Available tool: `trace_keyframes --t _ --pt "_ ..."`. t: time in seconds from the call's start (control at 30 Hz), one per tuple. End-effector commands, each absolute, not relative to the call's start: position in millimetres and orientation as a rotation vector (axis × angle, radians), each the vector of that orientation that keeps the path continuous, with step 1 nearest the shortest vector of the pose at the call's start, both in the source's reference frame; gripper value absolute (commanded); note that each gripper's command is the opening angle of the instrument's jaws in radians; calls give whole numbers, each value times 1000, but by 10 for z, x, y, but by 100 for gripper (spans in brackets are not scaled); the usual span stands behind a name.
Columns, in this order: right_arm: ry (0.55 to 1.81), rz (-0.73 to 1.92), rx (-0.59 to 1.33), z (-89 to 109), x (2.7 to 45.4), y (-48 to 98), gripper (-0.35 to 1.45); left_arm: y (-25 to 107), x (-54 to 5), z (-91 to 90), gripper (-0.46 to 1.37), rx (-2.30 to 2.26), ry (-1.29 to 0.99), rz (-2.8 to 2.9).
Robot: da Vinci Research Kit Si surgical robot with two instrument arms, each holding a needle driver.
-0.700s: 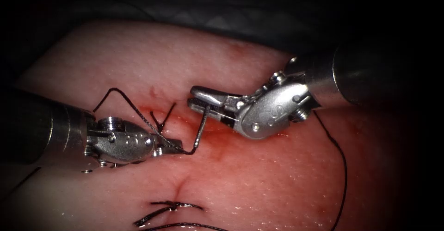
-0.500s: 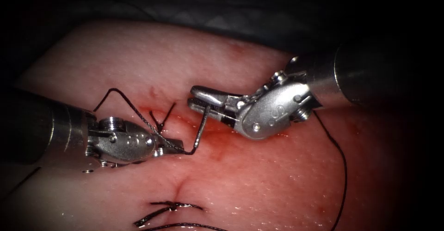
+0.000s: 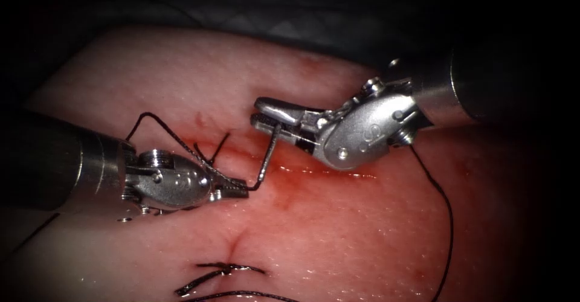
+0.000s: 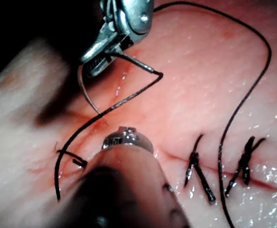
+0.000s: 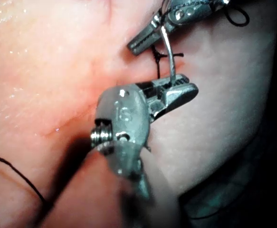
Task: Wound Closure
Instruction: Use the left gripper to throw the needle through the top of the cut
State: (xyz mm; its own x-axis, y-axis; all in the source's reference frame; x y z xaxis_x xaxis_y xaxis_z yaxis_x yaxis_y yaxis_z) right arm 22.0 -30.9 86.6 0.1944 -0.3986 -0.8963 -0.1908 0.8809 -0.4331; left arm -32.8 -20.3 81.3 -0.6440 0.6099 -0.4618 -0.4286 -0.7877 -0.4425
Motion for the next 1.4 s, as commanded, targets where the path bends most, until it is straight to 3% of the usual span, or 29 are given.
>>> trace_keyframes --t 0.03,0.27,0.43,0.97,1.4 --pt "1386 -151 -518 865 220 -309 -35 -203 -329 815 -3 -818 -399 2383" --pt "1380 -161 -526 862 217 -304 -35 -200 -330 836 18 -820 -416 2370" --pt "1373 -163 -529 858 218 -296 -35 -197 -324 848 20 -818 -423 2364" --pt "1373 -155 -534 862 224 -282 -35 -211 -315 878 -12 -790 -409 2371" --pt "1370 -167 -506 887 240 -280 -35 -233 -312 890 -12 -713 -467 2406"
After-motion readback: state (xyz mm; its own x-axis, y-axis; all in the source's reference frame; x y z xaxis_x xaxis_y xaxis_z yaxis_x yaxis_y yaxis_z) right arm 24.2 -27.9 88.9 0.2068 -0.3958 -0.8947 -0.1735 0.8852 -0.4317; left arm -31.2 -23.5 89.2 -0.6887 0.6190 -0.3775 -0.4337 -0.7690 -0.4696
